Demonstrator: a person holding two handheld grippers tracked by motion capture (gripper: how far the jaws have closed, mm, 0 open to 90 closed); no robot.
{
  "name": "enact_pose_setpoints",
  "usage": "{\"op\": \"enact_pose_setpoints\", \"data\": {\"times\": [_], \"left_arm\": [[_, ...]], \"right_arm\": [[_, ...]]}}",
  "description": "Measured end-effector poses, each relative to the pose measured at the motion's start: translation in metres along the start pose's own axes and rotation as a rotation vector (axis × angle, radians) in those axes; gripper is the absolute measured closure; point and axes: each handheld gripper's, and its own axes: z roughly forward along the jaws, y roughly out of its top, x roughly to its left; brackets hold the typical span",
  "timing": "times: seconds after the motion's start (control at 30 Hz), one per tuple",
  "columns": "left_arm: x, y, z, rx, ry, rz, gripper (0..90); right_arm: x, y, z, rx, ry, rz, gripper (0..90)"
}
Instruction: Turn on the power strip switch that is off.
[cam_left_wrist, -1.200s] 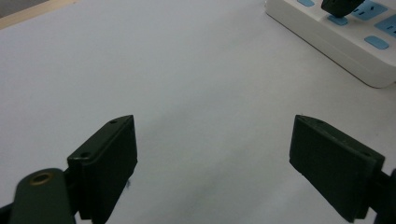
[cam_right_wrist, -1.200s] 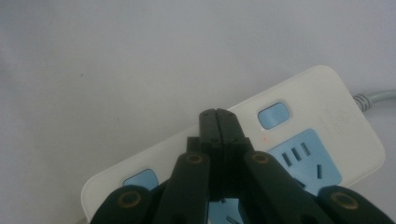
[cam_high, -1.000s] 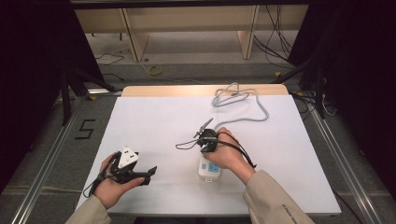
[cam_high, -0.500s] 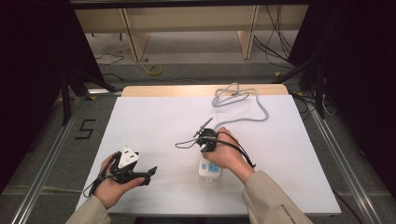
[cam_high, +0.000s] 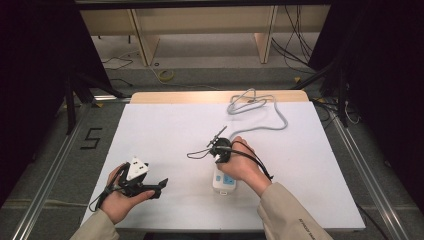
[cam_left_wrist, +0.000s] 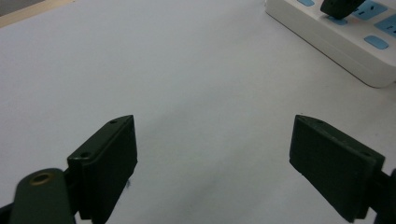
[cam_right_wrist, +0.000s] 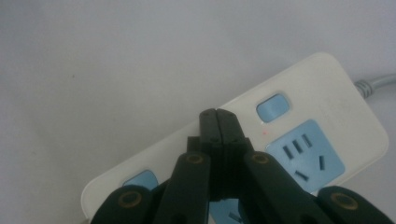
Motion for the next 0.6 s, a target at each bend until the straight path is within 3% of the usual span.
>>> {"op": "enact_pose_setpoints", "data": {"times": [0.6], "left_arm": [[0.0000,-0.0001,0.0011,0.000,-0.001,-0.006,14.7]], "right_arm": [[-0.0011,-0.0010,-0.0004,-0.011,0.005,-0.010,90.0]]}}
